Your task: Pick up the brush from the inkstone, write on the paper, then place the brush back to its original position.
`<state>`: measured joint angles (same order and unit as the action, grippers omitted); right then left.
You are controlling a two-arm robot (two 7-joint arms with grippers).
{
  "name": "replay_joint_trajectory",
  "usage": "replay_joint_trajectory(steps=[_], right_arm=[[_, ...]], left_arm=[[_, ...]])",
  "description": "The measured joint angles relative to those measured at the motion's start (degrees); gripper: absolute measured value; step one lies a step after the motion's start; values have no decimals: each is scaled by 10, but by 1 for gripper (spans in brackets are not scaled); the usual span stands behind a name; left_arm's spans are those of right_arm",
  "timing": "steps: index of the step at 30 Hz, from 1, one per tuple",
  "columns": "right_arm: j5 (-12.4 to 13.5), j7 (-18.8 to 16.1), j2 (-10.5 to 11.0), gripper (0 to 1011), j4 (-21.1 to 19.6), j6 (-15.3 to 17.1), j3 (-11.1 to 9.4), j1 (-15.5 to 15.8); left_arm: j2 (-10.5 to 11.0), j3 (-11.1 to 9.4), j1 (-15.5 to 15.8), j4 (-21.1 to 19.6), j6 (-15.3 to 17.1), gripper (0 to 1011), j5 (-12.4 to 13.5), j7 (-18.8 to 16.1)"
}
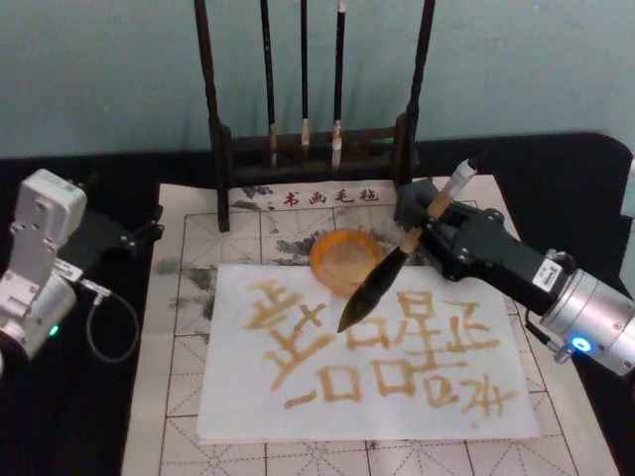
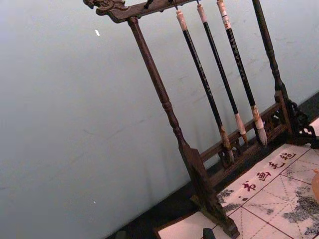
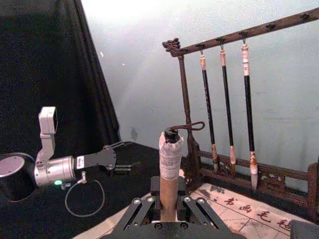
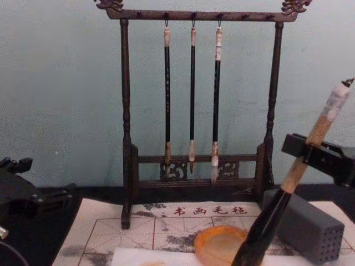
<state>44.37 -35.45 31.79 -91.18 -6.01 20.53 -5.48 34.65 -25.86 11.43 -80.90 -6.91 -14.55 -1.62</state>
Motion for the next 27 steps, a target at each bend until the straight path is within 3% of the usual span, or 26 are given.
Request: replay_joint_trajectory(steps=[16,27], right_arm=[[-1,-9,9,184,-3,-2,3,6],[-1,-18,35,184,-24,-4,-5,32]], left_arm=[[0,0,0,0,0,1001,0,0],[0,0,0,0,0,1001,0,0]])
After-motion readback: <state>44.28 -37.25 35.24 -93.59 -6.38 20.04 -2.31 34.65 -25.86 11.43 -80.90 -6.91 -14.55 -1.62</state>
